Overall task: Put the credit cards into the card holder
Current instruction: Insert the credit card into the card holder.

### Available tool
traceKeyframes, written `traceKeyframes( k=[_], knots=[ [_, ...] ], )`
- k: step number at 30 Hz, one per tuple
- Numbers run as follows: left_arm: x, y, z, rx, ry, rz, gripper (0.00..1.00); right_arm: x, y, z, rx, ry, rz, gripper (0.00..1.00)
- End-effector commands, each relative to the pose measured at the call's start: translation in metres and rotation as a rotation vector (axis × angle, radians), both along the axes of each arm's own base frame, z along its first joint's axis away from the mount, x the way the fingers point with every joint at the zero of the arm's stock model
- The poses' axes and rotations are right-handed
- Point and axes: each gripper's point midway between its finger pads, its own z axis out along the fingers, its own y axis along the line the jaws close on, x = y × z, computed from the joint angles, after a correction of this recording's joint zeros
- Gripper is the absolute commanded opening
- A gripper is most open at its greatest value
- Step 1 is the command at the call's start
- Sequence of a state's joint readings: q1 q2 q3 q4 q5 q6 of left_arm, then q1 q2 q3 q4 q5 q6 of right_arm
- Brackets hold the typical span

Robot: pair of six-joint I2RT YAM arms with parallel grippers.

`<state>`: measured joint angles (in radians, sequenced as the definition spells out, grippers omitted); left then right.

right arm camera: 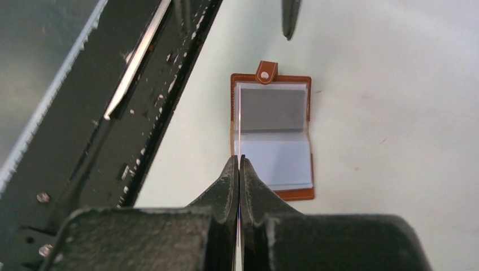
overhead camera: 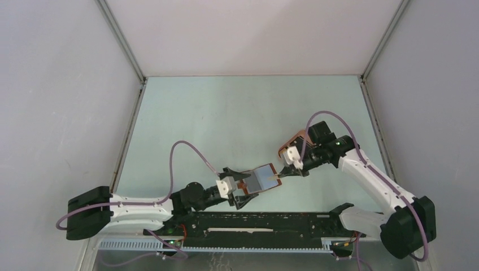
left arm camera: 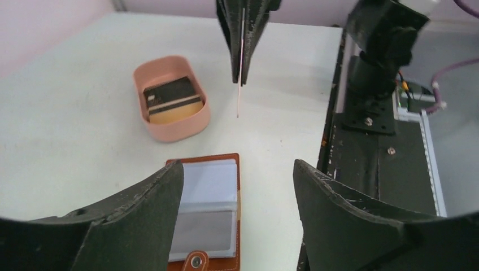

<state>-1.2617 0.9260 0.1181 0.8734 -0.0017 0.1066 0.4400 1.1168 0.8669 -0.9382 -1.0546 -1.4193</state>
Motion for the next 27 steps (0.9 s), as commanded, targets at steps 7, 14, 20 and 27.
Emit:
traceKeyframes(
  k=[7, 14, 20, 27],
  knots=[
    [0.037, 0.008, 0.000, -0.199, 0.500, 0.238, 0.64, 0.064, 0.034, 0.006, -0.120, 0.732, -0.527, 0.00],
    [0.039, 0.001, -0.010, -0.215, 0.639, 0.240, 0.44, 0.064, 0.040, -0.038, -0.264, 0.950, -0.552, 0.00],
    [0.040, -0.016, -0.030, -0.157, 0.732, 0.213, 0.30, 0.068, 0.042, -0.063, -0.363, 0.971, -0.620, 0.00],
    [0.048, -0.019, -0.066, -0.048, 0.791, 0.297, 0.18, 0.071, 0.039, -0.083, -0.444, 0.985, -0.677, 0.00]
  ],
)
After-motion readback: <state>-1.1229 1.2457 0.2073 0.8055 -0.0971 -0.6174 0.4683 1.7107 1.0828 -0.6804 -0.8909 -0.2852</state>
